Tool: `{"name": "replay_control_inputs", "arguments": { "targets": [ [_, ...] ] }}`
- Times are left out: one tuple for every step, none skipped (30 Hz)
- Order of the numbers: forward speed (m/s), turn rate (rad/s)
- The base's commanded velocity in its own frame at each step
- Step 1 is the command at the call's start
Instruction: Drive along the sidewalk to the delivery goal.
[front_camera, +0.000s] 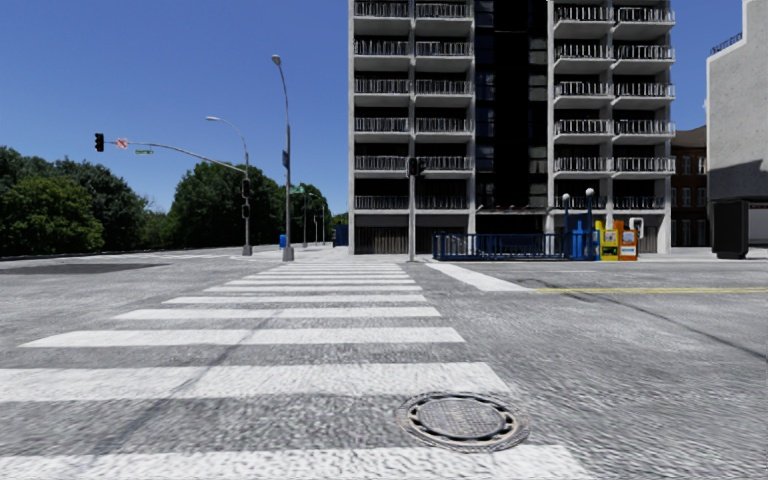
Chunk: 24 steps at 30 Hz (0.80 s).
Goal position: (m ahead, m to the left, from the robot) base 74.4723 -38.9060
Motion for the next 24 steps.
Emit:
{"name": "replay_control_inputs", "arguments": {
  "targets": [
    [2.00, 0.00],
    [2.00, 0.00],
    [2.00, 0.00],
    [2.00, 0.00],
    [2.00, 0.00],
    [2.00, 0.00],
    [2.00, 0.00],
    [2.00, 0.00],
    [2.00, 0.00],
    [2.00, 0.00],
    [2.00, 0.00],
    [2.00, 0.00],
    [2.00, 0.00],
    [2.00, 0.00],
    [2.00, 0.00],
    [2.00, 0.00],
    [2.00, 0.00],
    [2.00, 0.00],
    [2.00, 0.00],
    [2.00, 0.00],
    [2.00, 0.00],
    [2.00, 0.00],
    [2.00, 0.00],
    [2.00, 0.00]
  ]
}}
